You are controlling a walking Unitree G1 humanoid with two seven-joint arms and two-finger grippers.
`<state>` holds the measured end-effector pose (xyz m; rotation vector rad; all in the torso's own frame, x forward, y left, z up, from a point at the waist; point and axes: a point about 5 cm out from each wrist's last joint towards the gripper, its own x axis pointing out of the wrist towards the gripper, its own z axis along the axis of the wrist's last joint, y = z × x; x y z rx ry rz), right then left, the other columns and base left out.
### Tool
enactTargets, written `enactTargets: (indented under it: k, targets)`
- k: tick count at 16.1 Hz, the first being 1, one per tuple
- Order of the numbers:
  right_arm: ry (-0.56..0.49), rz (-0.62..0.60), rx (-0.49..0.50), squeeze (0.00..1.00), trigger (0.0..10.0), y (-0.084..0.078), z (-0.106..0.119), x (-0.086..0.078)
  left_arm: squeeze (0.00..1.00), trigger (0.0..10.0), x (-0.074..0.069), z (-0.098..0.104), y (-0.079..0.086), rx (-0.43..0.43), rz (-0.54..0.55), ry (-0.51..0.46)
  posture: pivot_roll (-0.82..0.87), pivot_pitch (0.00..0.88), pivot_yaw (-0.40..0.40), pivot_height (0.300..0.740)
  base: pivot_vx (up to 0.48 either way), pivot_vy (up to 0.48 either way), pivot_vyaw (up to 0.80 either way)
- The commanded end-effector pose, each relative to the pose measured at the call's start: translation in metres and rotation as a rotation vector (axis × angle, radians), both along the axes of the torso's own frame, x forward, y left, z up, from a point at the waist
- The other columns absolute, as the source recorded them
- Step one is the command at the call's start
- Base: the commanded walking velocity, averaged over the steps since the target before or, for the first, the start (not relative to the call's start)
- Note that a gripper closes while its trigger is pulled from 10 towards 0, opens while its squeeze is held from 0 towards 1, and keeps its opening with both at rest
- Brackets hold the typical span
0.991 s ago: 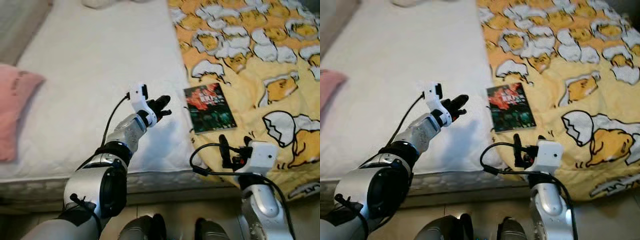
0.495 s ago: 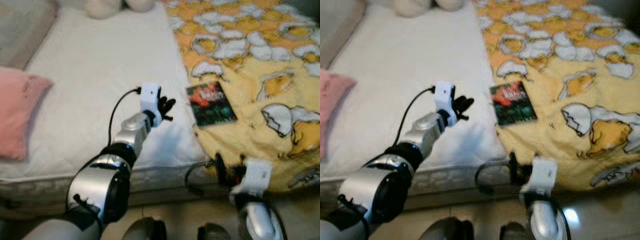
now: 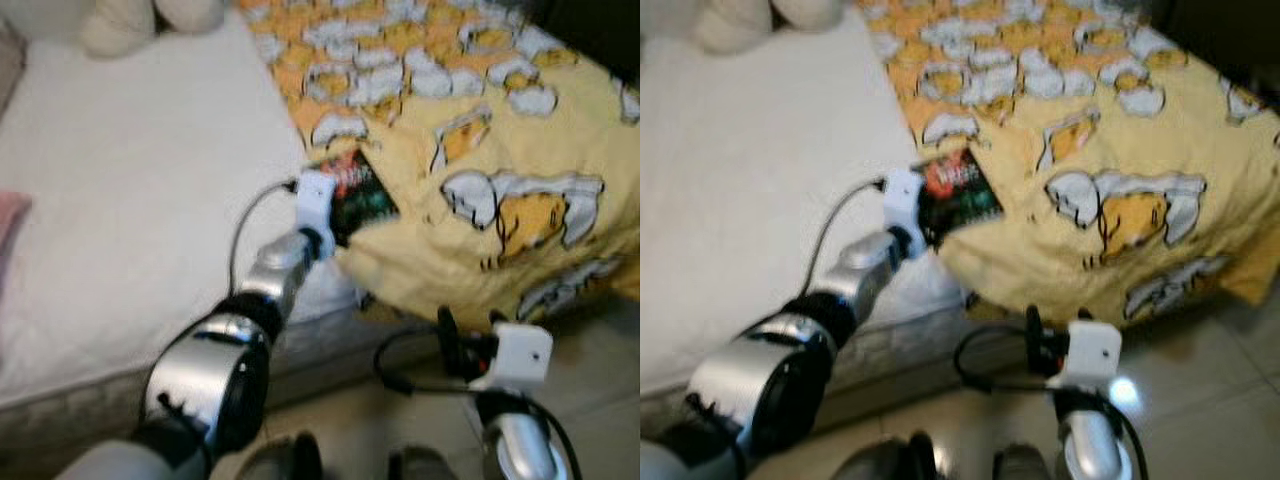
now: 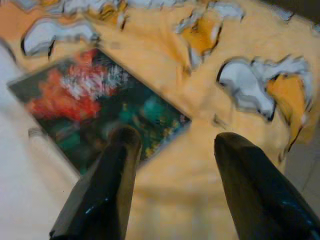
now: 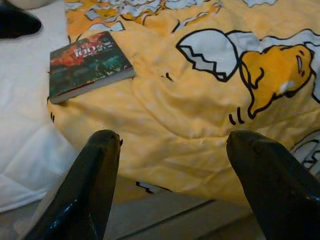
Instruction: Clean up the room
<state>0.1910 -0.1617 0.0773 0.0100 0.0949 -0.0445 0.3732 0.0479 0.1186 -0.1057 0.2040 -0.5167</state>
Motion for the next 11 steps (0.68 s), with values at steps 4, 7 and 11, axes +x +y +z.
enactTargets:
  k: [4,7,11]
  targets:
    - [-0.009,0.019,-0.006,0.11,10.0,0.001,0.003,0.002,1.0,10.0,0.002,-0.003,0.015,-0.018,0.084,0.017,-0.17,0.111,0.113,0.74,0.095,0.0,0.0]
    - [-0.006,0.031,-0.008,0.11,10.0,0.002,0.002,0.003,1.0,10.0,0.003,-0.006,0.023,-0.029,0.149,0.028,-0.17,0.112,0.109,0.74,0.474,0.0,0.0]
    - [-0.001,0.037,-0.001,0.11,10.0,0.004,0.002,0.001,1.0,10.0,0.004,-0.004,0.019,-0.027,0.142,0.024,-0.17,0.132,0.106,0.74,0.48,0.0,0.0]
